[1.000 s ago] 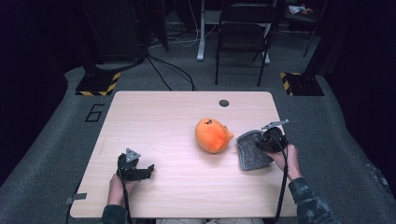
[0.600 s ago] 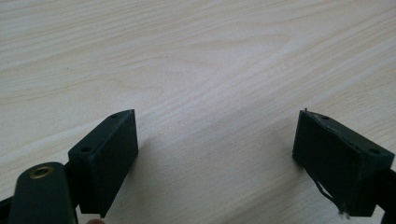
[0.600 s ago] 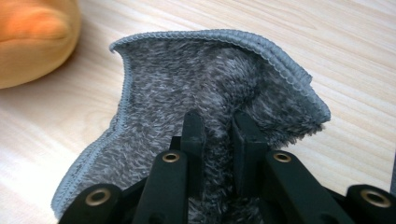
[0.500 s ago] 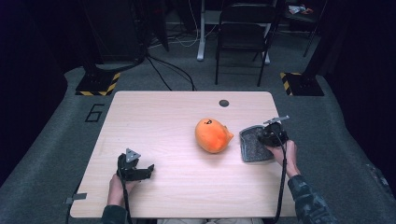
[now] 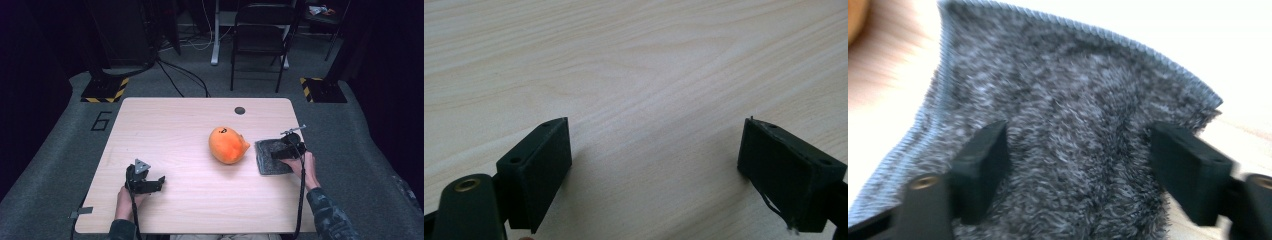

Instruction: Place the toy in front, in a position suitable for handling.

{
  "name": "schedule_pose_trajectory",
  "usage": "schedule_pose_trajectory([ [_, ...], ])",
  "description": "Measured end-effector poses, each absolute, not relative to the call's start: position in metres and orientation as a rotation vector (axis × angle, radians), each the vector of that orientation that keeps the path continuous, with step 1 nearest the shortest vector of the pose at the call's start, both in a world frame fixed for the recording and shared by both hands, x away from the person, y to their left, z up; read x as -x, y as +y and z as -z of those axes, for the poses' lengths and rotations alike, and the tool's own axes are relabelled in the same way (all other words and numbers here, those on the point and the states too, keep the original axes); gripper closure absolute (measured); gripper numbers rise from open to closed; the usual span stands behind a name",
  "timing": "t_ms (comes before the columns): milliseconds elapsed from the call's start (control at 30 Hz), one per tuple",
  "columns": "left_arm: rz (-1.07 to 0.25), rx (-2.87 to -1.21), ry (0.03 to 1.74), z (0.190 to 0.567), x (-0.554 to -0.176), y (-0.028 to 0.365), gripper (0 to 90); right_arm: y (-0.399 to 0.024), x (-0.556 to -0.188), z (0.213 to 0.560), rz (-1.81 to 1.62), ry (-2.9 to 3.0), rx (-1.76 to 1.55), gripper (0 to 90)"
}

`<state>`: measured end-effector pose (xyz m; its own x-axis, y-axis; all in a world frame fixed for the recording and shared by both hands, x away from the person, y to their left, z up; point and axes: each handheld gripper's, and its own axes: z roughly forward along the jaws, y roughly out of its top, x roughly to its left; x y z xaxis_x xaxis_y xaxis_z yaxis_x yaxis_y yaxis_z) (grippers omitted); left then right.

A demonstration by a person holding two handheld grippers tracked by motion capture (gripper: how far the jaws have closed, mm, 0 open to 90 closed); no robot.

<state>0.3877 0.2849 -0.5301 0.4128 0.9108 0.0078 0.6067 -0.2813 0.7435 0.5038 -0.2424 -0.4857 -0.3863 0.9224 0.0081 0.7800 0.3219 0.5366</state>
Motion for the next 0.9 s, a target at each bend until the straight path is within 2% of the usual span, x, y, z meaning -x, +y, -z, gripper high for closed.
schedule_pose_trajectory([
  [100,-0.581,-2.003,1.285,0.53,-0.388,0.285,13.5,-0.241,-0.501,0.474,-0.722,2.287,-1.498,15.6],
  [267,-0.581,-2.003,1.285,0.53,-0.388,0.285,13.5,-0.232,-0.496,0.46,-0.793,2.291,-1.413,14.3],
  [900,-0.583,-2.001,1.287,0.53,-0.388,0.285,13.6,-0.192,-0.486,0.429,-0.93,2.367,-1.203,14.9],
])
